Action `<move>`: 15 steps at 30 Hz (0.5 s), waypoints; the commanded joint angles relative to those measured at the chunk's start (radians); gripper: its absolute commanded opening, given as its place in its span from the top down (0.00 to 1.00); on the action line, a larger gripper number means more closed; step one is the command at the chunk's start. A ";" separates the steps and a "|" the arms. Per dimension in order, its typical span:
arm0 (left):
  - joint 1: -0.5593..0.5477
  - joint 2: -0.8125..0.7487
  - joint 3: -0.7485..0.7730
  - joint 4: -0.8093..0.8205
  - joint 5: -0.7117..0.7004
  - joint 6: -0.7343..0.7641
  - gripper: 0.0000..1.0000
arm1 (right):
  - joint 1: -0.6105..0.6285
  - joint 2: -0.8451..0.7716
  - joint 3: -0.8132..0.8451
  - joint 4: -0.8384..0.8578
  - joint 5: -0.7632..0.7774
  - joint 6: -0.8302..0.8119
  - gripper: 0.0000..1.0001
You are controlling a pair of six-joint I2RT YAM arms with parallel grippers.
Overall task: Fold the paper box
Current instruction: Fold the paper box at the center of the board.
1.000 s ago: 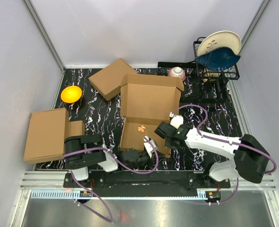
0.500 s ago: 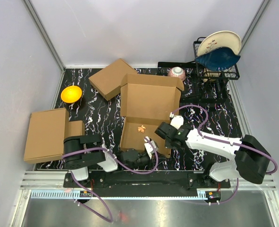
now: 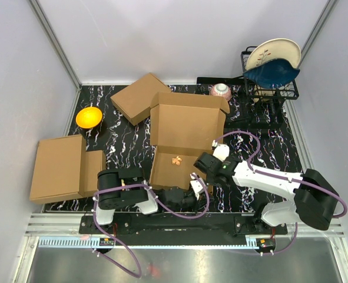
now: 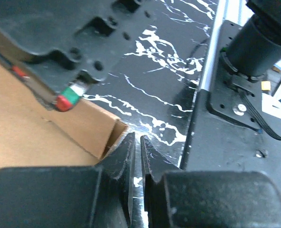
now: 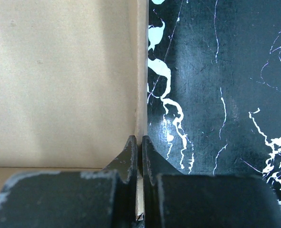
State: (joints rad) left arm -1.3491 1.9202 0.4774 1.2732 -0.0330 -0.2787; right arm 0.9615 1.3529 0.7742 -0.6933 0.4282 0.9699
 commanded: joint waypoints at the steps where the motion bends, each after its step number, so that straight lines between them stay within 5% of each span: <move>1: -0.004 0.016 0.018 0.393 -0.136 0.055 0.89 | 0.003 0.058 -0.076 0.049 -0.094 0.041 1.00; 15: 0.005 0.036 0.041 0.393 -0.357 0.101 0.90 | 0.057 0.088 -0.088 0.067 -0.114 0.084 1.00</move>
State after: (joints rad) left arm -1.3727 1.9484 0.4839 1.2762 -0.2089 -0.2173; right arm 0.9775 1.3582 0.7662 -0.6430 0.4519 0.9829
